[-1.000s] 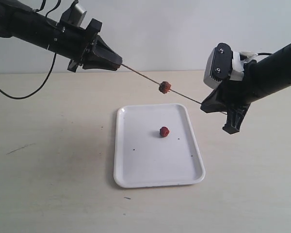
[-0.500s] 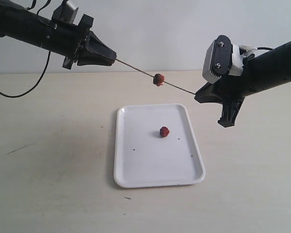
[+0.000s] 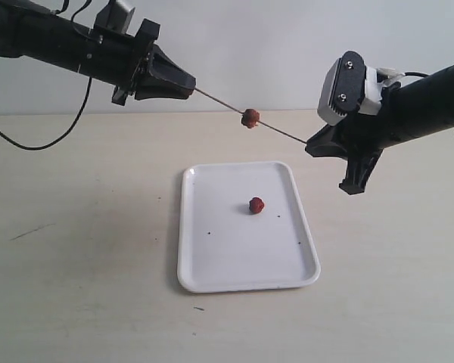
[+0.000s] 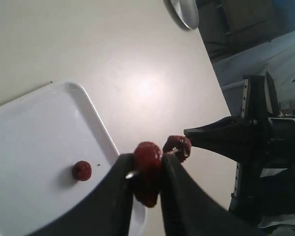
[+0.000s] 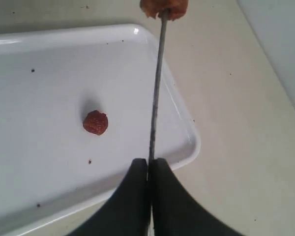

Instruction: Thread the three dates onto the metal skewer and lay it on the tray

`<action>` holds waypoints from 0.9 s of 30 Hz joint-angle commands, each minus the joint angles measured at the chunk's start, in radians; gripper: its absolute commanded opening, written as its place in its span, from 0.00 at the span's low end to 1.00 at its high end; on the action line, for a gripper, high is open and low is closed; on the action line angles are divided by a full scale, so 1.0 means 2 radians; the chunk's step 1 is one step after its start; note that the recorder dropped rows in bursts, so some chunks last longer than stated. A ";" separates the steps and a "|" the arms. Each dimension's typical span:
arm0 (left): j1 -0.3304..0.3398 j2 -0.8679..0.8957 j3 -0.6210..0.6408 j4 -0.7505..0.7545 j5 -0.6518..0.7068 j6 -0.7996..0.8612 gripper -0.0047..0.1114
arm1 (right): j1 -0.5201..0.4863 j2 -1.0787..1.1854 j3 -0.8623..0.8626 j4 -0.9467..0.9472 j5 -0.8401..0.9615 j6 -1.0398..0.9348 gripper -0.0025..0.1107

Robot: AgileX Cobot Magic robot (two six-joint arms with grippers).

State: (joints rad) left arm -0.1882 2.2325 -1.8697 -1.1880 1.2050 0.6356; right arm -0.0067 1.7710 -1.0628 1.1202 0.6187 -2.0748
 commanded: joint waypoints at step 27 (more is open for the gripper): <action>-0.024 -0.002 -0.002 -0.045 0.008 0.021 0.55 | 0.006 -0.005 -0.001 0.082 0.022 -0.010 0.02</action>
State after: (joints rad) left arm -0.2363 2.2325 -1.8697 -1.2620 1.2210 0.6666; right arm 0.0014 1.7710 -1.0628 1.2812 0.6403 -2.0905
